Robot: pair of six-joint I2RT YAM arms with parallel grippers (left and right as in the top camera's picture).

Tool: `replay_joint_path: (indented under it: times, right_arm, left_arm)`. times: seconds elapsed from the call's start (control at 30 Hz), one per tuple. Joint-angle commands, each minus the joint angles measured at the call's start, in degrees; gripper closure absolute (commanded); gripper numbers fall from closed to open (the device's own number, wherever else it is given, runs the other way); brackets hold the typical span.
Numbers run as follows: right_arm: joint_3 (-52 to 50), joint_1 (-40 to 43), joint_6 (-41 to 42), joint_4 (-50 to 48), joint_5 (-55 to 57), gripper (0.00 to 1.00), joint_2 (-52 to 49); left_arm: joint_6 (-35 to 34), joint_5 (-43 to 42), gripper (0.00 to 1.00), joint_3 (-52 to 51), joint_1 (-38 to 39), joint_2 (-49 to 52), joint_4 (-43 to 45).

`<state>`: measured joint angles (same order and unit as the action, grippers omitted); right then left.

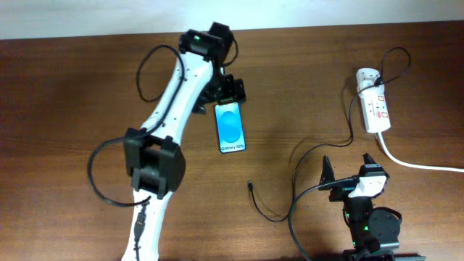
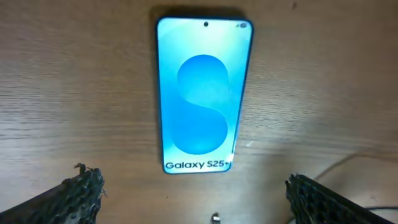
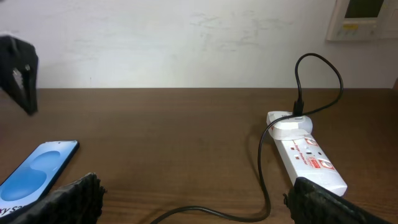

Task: Plug charger to phone and switch on socket
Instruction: 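Move the left gripper over the blue phone on the table, then lower the left gripper and close it on the phone's top end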

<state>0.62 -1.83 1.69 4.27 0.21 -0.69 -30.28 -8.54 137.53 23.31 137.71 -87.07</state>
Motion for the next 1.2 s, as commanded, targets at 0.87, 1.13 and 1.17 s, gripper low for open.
replay_joint_path:
  times: [0.87,1.13,1.17]
  right_arm:
    - [-0.31,-0.37,0.22,0.31,0.48,0.02,0.37]
    - [-0.31,-0.37,0.22,0.31,0.48,0.02,0.37]
    - [-0.31,-0.37,0.22,0.31,0.48,0.02,0.37]
  left_arm:
    - [-0.94,2.64,0.01,0.13,2.84,13.86,2.38]
    - [-0.96,5.27,0.01,0.13,2.84,14.45,5.05]
    - [-0.96,6.03,0.01,0.13,2.84,14.45,5.84]
